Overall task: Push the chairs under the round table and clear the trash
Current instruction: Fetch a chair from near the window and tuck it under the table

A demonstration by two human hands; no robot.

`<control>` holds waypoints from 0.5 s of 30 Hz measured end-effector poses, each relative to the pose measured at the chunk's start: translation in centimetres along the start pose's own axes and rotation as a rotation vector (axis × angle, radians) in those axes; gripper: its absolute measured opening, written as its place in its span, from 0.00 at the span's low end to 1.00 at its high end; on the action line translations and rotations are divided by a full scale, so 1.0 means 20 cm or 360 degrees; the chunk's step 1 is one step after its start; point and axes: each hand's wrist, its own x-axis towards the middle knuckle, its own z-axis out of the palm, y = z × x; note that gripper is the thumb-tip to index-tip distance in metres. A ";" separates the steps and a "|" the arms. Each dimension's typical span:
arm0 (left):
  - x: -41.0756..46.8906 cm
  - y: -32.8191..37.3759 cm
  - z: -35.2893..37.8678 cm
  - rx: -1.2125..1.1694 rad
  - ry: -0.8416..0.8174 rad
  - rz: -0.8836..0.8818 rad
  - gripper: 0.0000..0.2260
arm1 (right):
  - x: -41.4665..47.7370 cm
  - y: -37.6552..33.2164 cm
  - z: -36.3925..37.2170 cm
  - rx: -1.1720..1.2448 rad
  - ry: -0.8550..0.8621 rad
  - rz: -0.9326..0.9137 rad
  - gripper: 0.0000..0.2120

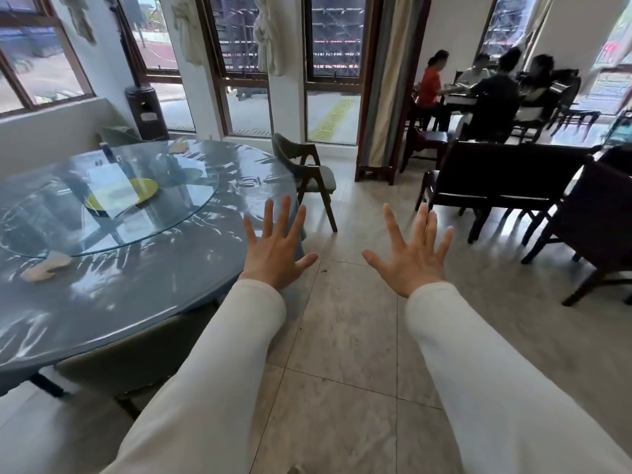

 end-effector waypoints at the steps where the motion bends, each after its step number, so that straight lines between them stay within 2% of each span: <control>1: 0.05 0.00 0.02 0.0002 -0.0005 0.0004 0.44 | 0.05 0.02 0.02 -0.0013 0.0004 0.0011 0.42; 11: 0.94 -0.15 0.30 -0.0032 -0.0064 -0.0026 0.43 | 0.96 0.04 0.26 -0.0035 -0.0062 0.0090 0.41; 15: 1.37 -0.24 0.35 -0.0044 -0.0089 -0.0020 0.44 | 1.40 0.00 0.32 0.0075 -0.0080 0.0145 0.41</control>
